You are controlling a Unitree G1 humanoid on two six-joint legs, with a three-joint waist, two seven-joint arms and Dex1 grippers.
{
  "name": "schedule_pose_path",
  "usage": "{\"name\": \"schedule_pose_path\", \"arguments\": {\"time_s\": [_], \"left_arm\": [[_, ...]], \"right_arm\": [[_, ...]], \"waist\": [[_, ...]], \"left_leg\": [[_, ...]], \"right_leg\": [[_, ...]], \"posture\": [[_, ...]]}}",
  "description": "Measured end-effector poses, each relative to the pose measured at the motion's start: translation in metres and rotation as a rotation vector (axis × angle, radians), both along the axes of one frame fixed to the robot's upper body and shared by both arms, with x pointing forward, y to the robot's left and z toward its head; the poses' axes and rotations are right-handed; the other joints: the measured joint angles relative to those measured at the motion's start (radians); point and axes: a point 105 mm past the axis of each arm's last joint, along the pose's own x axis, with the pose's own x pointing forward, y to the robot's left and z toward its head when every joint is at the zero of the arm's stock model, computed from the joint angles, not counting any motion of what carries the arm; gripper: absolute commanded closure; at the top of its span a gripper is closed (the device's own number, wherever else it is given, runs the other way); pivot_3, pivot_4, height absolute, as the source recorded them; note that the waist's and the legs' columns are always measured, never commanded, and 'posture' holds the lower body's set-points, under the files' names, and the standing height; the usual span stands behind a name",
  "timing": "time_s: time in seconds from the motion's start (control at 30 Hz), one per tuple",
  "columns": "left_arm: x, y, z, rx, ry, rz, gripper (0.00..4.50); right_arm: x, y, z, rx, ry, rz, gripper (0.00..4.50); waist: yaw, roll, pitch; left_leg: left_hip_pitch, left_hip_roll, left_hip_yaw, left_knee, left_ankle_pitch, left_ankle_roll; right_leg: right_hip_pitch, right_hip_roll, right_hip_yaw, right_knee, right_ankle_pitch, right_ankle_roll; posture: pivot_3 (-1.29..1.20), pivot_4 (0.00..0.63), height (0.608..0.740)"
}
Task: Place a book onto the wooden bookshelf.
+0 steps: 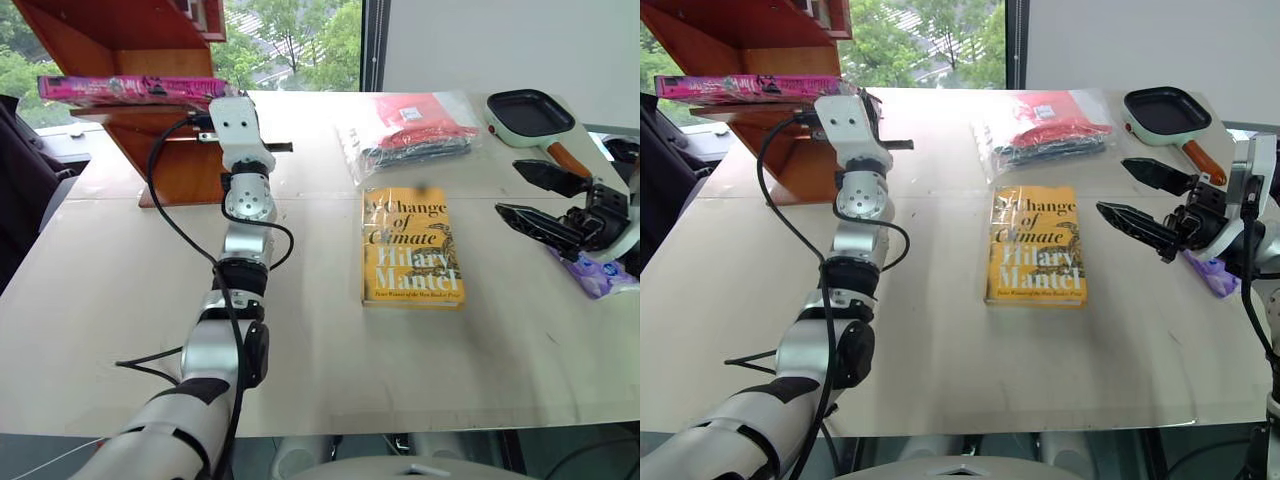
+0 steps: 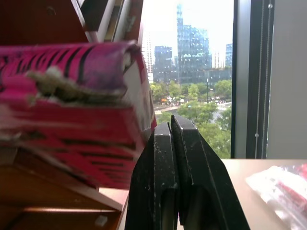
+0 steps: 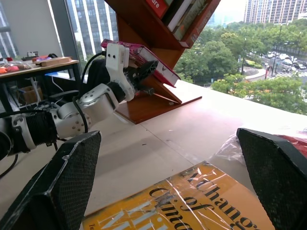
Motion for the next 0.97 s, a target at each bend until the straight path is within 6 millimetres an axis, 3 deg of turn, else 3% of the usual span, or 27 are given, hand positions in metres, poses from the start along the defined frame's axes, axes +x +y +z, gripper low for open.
{"name": "schedule_pose_path", "arguments": {"time_s": [0.1,0.23,0.33,0.37,0.43,0.47,0.53,0.57,0.67,0.73,0.83,0.97], "left_arm": [[-0.003,-0.005,0.0,0.024,0.002,-0.033,4.44],[-0.015,-0.032,0.002,0.212,-0.008,-0.214,4.44],[-0.03,-0.048,-0.044,0.276,0.148,-0.415,4.44],[-0.046,-0.044,-0.073,0.293,0.257,-0.505,4.06],[-0.058,-0.036,-0.091,0.309,0.331,-0.555,3.67],[-0.069,-0.03,-0.099,0.334,0.368,-0.586,3.2],[-0.092,-0.02,-0.107,0.329,0.428,-0.651,2.11],[-0.099,-0.018,-0.109,0.305,0.447,-0.672,1.76],[-0.152,-0.006,-0.119,0.234,0.567,-0.78,0.38],[-0.175,0.002,-0.128,0.192,0.646,-0.789,0.16],[-0.199,0.002,-0.137,0.157,0.71,-0.797,0.16],[-0.21,0.001,-0.149,0.12,0.754,-0.758,0.16]], "right_arm": [[0.0,0.0,-0.001,-0.002,0.0,0.0,0.0],[0.001,0.002,-0.007,-0.004,0.005,0.002,0.0],[0.003,0.001,-0.024,-0.003,0.024,-0.028,0.0],[0.005,-0.005,-0.037,0.0,0.043,-0.071,0.0],[0.008,-0.01,-0.048,-0.002,0.065,-0.108,0.0],[0.008,-0.014,-0.056,-0.006,0.076,-0.131,0.0],[0.008,-0.021,-0.075,-0.034,0.097,-0.175,0.0],[0.008,-0.021,-0.079,-0.05,0.096,-0.18,0.0],[-0.001,-0.028,-0.11,-0.151,0.11,-0.204,0.0],[-0.008,-0.034,-0.135,-0.189,0.168,-0.215,0.0],[-0.015,-0.038,-0.146,-0.21,0.176,-0.23,0.0],[-0.018,-0.046,-0.158,-0.234,0.176,-0.262,0.0]], "waist": [[0.002,0.0,0.0],[0.001,0.001,-0.001],[-0.003,0.002,-0.001],[-0.01,0.002,-0.001],[-0.014,0.002,-0.001],[-0.016,0.002,-0.001],[-0.014,0.003,-0.002],[-0.011,0.003,-0.002],[-0.013,0.004,-0.002],[-0.003,0.006,-0.002],[0.002,0.008,-0.003],[0.003,0.01,-0.003]], "left_leg": [[0.0,0.0,0.0,0.0,0.0,0.0],[0.0,0.0,0.0,0.0,0.0,0.0],[0.001,0.0,0.0,-0.002,0.0,0.0],[0.001,0.001,0.0,-0.003,0.0,0.0],[0.001,0.001,0.0,-0.005,0.0,0.0],[0.002,0.001,0.0,-0.005,0.0,0.0],[0.002,0.001,0.001,-0.006,0.0,-0.001],[0.002,0.001,0.001,-0.006,0.0,0.0],[0.004,0.001,0.001,-0.009,0.0,0.0],[0.004,0.001,0.001,-0.009,0.0,0.0],[0.007,0.001,0.001,-0.009,0.0,0.0],[0.015,0.002,0.0,-0.011,-0.003,0.005]], "right_leg": [[0.0,0.0,0.0,0.0,0.0,0.0],[0.0,0.0,0.0,-0.001,0.0,0.0],[0.0,0.0,0.001,-0.001,0.0,0.0],[0.0,0.001,0.002,-0.001,0.0,0.0],[-0.002,0.001,0.002,-0.001,0.0,0.0],[-0.002,0.001,0.002,-0.001,0.0,0.0],[-0.002,0.0,0.003,-0.001,0.0,0.0],[-0.002,0.0,0.003,-0.001,0.0,0.0],[0.0,0.0,0.003,-0.005,0.0,-0.001],[0.001,0.0,0.003,-0.006,0.0,-0.001],[0.004,0.0,0.003,-0.006,0.0,-0.001],[0.013,0.0,0.002,-0.009,-0.001,-0.001]], "posture": [[0.0,0.15,0.72],[0.0,0.15,0.72],[0.0,0.15,0.72],[0.0,0.15,0.72],[0.0,0.15,0.72],[0.0,0.15,0.72],[0.0,0.15,0.72],[0.0,0.15,0.72],[0.0,0.15,0.72],[0.0,0.15,0.72],[0.0,0.15,0.72],[0.0,0.15,0.72]]}}
